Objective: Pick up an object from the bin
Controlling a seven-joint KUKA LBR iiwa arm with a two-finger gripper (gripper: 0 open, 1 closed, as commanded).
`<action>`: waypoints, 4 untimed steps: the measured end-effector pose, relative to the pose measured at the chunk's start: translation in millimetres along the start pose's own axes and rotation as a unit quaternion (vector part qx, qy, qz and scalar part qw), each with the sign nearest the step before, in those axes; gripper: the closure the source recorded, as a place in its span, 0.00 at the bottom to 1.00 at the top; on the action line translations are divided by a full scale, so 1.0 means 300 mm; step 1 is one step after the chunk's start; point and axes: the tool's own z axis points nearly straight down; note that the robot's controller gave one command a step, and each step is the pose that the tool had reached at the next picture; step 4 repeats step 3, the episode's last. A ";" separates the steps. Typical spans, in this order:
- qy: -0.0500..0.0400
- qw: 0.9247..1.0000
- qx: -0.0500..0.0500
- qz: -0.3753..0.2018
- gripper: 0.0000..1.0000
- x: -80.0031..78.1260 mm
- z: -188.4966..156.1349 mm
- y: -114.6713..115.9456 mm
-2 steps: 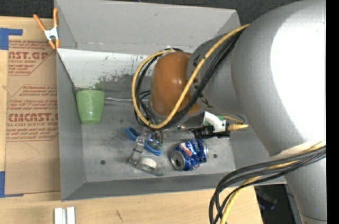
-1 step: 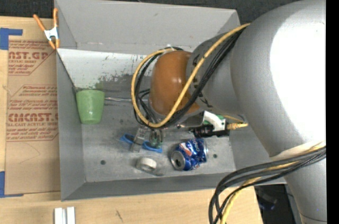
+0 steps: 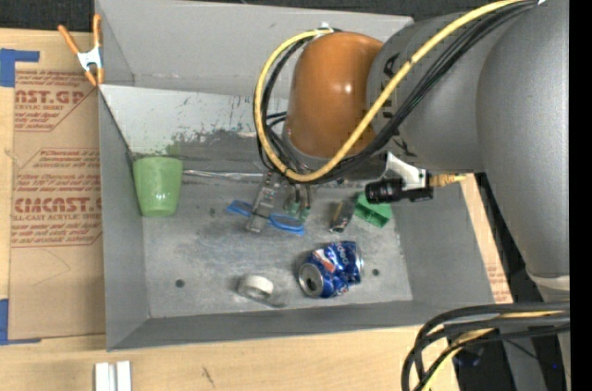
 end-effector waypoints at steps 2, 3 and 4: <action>0.006 0.999 0.003 -0.050 1.00 0.023 0.156 0.302; 0.001 0.998 -0.001 -0.061 1.00 0.108 -0.294 0.355; 0.001 0.998 -0.001 -0.061 1.00 0.108 -0.294 0.355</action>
Offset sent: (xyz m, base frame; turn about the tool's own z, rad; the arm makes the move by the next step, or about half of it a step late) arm -0.0146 -0.0218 0.0928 0.0014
